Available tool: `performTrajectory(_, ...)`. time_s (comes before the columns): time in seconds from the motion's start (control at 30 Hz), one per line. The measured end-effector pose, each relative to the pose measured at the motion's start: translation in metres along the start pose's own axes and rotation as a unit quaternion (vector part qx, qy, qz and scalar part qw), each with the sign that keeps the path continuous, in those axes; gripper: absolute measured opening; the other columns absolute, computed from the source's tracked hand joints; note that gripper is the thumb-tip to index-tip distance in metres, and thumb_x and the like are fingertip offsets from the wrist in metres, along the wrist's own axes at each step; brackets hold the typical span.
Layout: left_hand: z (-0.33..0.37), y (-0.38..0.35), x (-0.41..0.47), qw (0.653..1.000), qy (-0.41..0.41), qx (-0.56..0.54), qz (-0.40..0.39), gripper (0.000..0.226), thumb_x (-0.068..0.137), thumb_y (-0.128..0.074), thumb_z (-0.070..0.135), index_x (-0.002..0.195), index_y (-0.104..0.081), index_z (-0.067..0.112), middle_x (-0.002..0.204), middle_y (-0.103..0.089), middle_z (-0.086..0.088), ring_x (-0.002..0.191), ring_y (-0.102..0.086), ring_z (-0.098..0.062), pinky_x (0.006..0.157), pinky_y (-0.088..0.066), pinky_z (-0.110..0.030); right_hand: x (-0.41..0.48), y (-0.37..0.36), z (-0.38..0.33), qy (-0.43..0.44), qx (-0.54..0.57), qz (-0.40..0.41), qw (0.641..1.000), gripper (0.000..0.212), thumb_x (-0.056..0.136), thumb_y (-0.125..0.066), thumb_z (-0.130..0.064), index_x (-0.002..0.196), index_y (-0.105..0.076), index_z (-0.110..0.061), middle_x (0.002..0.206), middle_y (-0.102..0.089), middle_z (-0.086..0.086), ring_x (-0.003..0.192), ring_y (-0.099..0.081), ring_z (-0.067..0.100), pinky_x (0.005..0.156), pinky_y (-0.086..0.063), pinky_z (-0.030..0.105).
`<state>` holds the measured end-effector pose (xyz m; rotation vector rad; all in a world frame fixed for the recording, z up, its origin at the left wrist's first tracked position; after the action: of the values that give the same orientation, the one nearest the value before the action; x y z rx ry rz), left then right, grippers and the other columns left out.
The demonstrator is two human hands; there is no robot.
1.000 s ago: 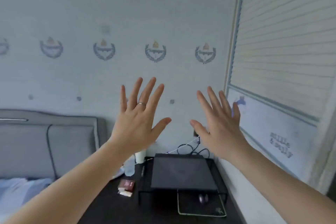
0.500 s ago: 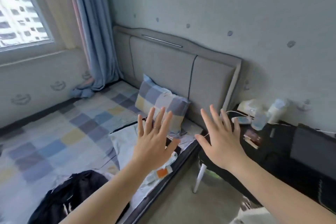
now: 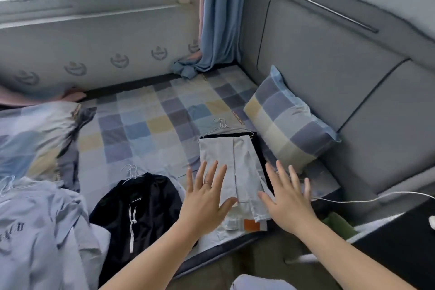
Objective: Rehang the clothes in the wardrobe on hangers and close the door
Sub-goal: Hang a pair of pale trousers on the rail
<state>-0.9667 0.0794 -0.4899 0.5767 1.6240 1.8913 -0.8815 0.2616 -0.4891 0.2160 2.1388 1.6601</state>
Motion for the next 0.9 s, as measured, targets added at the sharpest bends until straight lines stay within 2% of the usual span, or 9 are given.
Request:
performTrajectory(0.13,-0.012,-0.030,0.059,0.996,0.065,-0.040,-0.036,0.083,0.089,-0.007,0.077,0.155,0.018,0.034,0.166,0.017,0.007,0.145,0.037,-0.017,0.109,0.034,-0.044,0.070,-0.013,0.035,-0.002,-0.004,-0.055,0.998,0.072,0.096,-0.018,-0.067,0.148,0.025,-0.042,0.162,0.024,-0.008,0.148,0.024,0.021,0.117,0.010,0.057)
performTrajectory(0.27,-0.024,-0.065,0.110,0.988,0.117,-0.069,-0.079,0.082,0.092,-0.015,0.074,0.157,0.014,0.032,0.167,0.012,0.006,0.150,0.026,-0.020,0.116,0.023,-0.047,0.134,-0.025,0.061,-0.005,0.007,-0.108,0.994,0.071,0.098,-0.021,-0.064,0.152,0.019,-0.040,0.163,0.022,-0.008,0.149,0.022,0.020,0.118,0.008,0.056)
performTrajectory(0.4,-0.035,-0.106,0.150,0.978,0.147,-0.096,-0.116,0.081,0.093,-0.016,0.073,0.158,0.011,0.032,0.167,0.010,0.006,0.151,0.021,-0.019,0.121,0.014,-0.049,0.186,-0.052,0.074,0.007,0.016,-0.145,0.989,0.072,0.098,-0.022,-0.063,0.152,0.020,-0.039,0.163,0.022,-0.010,0.149,0.021,0.019,0.120,0.005,0.054)
performTrajectory(0.67,-0.096,-0.225,0.223,0.950,0.215,-0.151,-0.170,0.079,0.097,-0.026,0.067,0.160,0.003,0.028,0.168,0.002,0.006,0.153,0.007,-0.020,0.124,0.000,-0.047,0.306,-0.153,0.095,-0.008,0.039,-0.192,0.981,0.069,0.097,-0.021,-0.064,0.152,0.016,-0.042,0.163,0.018,-0.013,0.150,0.017,0.017,0.119,0.002,0.051)
performTrajectory(0.9,-0.176,-0.366,0.302,0.926,0.255,-0.210,-0.185,0.080,0.097,-0.036,0.062,0.160,-0.007,0.022,0.167,-0.013,-0.001,0.153,-0.010,-0.022,0.123,-0.015,-0.043,0.453,-0.260,0.127,-0.087,0.051,-0.190,0.977,0.069,0.098,-0.027,-0.061,0.155,0.002,-0.038,0.166,0.004,-0.009,0.152,0.003,0.023,0.117,-0.010,0.053)
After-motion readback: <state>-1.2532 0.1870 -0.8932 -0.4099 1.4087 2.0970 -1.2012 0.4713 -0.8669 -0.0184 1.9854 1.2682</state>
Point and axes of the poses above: each hand's wrist, its own x-axis towards the middle knuckle, its own y-axis out of the back of the hand, z = x × y, the point moved 10 cm from there along x, towards the middle knuckle
